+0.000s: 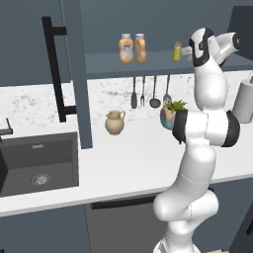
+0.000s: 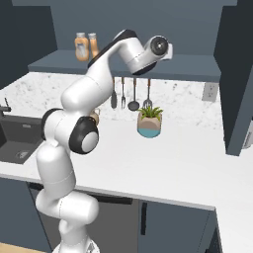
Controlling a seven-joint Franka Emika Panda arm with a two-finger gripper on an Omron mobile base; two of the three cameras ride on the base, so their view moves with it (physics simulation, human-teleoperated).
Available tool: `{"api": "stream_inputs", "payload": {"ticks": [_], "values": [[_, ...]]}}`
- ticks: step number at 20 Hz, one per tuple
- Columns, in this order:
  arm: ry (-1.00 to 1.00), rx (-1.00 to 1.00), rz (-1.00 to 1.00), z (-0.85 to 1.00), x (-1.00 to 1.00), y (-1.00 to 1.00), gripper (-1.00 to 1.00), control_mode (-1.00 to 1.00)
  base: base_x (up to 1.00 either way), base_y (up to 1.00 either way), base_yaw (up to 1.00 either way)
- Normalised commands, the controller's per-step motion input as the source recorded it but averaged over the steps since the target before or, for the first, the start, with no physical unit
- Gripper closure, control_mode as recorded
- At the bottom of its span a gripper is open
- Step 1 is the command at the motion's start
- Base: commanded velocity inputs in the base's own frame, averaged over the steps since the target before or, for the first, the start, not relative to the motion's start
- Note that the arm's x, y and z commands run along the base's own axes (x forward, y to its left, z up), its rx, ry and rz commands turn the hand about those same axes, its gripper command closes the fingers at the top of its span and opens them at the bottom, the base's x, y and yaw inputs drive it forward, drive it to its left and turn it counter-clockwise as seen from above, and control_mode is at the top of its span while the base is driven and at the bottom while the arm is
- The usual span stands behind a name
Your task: Put the shaker and condiment bottle from the counter next to their counterparts in the cabinet.
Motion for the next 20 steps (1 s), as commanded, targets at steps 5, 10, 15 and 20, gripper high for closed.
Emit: {"api": "stream_inputs", "payload": {"ticks": [5,10,15,20], "values": [[0.0,0.0,0.05,-0.14,0.18,0.0,1.0,-1.0,0.0,0.0,0.0],[0.0,0.0,0.03,-0.12,0.27,0.01,1.0,-1.0,0.0,0.0,0.0],[0.0,0.0,0.03,-0.07,0.31,0.01,1.0,-1.0,0.0,0.0,0.0],[0.0,0.0,0.03,-0.14,0.28,0.0,1.0,-1.0,0.0,0.0,0.0]]}}
